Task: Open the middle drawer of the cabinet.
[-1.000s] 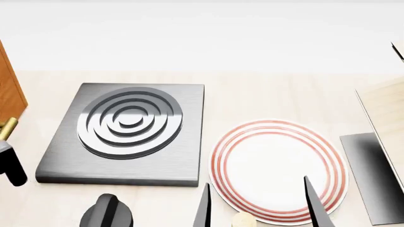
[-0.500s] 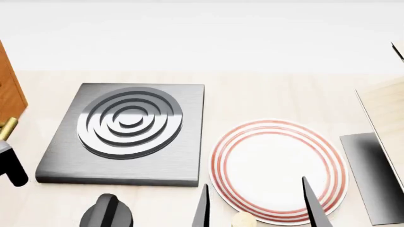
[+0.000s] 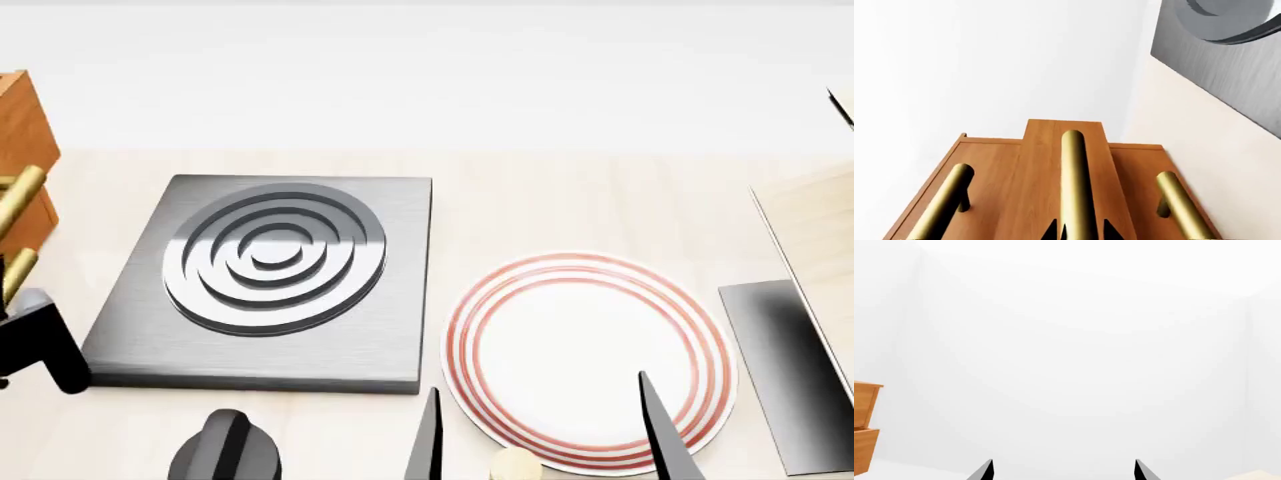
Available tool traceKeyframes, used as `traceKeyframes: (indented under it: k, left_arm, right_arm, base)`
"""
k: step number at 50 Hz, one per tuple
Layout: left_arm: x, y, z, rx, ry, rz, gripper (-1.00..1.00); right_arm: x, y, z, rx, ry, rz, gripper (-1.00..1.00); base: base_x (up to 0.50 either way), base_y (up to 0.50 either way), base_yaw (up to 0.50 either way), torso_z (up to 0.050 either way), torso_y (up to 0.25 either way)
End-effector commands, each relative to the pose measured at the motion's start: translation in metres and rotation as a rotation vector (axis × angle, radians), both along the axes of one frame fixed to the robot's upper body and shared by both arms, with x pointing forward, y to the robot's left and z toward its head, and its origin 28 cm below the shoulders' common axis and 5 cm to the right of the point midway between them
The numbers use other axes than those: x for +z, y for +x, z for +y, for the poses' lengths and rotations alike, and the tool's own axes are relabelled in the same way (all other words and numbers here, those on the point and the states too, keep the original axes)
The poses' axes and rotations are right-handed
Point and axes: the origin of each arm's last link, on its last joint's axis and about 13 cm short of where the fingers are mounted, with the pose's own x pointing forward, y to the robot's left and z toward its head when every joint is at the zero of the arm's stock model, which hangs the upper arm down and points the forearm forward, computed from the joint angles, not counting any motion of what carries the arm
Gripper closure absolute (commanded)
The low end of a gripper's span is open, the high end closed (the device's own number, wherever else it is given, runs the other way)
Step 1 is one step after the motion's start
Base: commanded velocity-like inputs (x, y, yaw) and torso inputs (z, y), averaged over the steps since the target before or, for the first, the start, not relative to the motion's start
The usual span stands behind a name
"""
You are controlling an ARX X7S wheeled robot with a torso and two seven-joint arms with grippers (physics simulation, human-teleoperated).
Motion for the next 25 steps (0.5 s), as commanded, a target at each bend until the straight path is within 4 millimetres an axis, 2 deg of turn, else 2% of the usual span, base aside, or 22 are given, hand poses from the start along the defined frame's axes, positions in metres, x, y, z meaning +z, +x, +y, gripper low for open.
traceKeyframes:
  k: [1, 25]
  left_arm:
    - [0.05, 0.004, -0.013, -0.032, 0.055, -0.202, 1.0]
    - [0.069, 0.002, -0.03, -0.056, 0.026, -0.205, 1.0]
  right_arm:
    - [0.0, 0.002, -0.003, -0.019, -0.012, -0.007, -1.0]
    - [0.001, 0.001, -0.003, -0.022, -0.013, -0.009, -1.0]
  base:
    - [0.0, 0.0, 0.0, 0.0, 0.0]
    - [0.0, 0.0, 0.0, 0.002, 0.009]
